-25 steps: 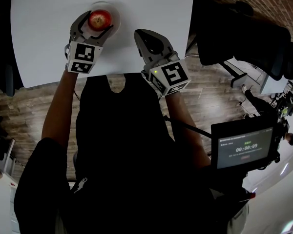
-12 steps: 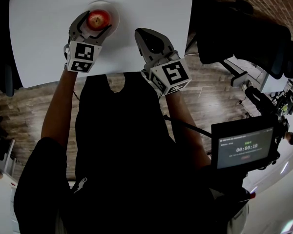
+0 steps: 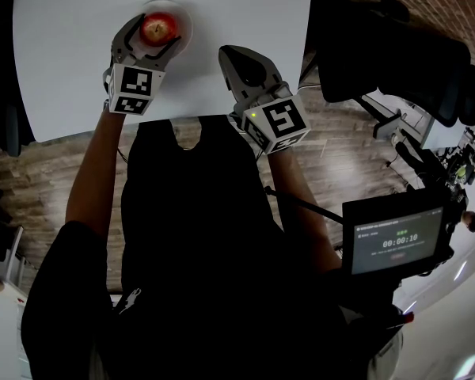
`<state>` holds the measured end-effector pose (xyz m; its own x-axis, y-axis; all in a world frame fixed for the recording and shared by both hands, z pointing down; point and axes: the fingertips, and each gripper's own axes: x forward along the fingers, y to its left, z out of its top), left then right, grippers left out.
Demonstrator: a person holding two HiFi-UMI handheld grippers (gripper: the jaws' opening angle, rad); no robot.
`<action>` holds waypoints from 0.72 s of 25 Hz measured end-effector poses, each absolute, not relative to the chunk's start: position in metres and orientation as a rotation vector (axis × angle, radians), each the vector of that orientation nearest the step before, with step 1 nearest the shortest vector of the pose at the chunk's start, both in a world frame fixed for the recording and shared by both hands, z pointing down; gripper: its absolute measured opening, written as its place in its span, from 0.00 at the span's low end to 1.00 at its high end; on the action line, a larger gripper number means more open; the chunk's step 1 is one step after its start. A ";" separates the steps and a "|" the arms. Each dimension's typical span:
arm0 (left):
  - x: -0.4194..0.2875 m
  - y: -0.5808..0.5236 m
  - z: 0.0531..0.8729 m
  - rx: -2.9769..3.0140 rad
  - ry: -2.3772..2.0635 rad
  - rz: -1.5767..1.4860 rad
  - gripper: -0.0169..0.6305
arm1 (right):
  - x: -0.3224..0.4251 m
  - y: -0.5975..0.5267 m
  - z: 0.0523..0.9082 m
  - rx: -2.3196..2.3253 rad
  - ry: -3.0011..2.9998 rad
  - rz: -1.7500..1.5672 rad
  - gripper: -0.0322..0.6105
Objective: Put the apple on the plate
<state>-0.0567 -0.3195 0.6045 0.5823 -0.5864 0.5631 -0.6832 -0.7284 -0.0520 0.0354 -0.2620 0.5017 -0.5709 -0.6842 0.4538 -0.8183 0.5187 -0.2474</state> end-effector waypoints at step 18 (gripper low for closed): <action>-0.053 -0.318 0.614 2.614 -1.013 0.998 0.63 | 0.039 -0.262 0.504 1.257 -2.456 0.636 0.06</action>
<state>-0.0529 -0.3178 0.6141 0.5463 -0.5389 0.6412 -0.6494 -0.7560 -0.0822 0.0388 -0.2618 0.5036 -0.5676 -0.6833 0.4592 -0.8203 0.5167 -0.2452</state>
